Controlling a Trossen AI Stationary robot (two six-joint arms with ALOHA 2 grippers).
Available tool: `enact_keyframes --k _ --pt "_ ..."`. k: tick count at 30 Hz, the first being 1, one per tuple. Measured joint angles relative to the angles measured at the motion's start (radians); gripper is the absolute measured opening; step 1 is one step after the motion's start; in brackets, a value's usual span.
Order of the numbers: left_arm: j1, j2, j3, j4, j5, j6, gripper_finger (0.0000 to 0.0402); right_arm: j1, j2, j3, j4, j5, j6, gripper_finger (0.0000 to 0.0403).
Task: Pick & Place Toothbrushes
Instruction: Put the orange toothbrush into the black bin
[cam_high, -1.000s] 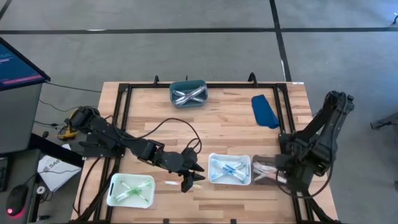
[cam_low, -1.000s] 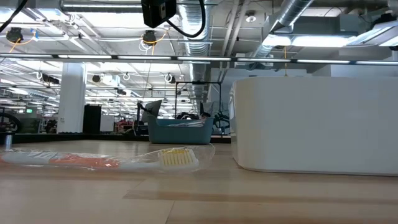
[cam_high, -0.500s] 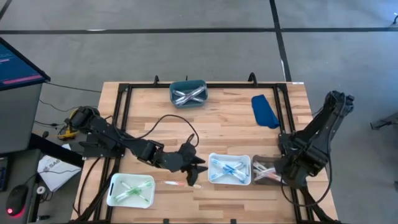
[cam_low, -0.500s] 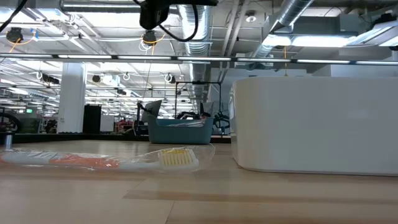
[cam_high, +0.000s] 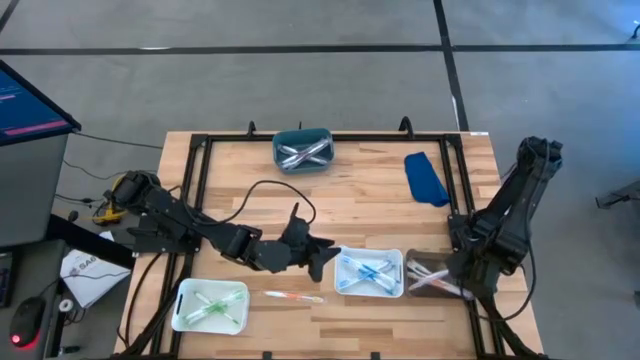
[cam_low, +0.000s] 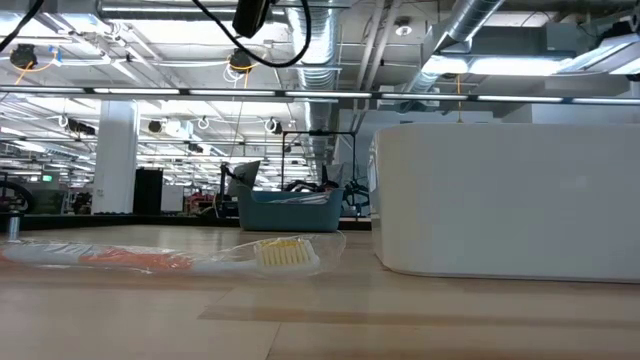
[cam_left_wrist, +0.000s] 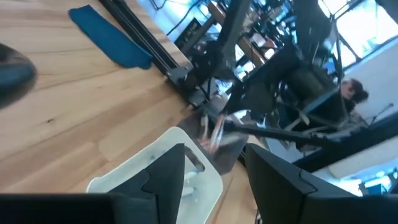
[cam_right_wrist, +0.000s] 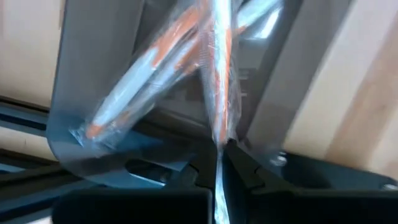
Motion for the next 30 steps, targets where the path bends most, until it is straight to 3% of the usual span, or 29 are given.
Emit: enact_keyframes --k 14,24,30 --pt "0.01 0.0 0.0 0.005 -0.026 -0.041 0.0163 0.024 0.073 -0.019 0.161 0.024 -0.003 0.0002" --pt "0.01 0.0 0.0 0.013 -0.028 -0.041 0.0163 0.022 0.103 -0.02 0.164 0.051 -0.006 0.0001" --pt "0.01 0.0 0.0 0.014 -0.028 -0.041 0.0163 -0.006 0.102 -0.097 0.235 0.057 -0.022 0.0001"
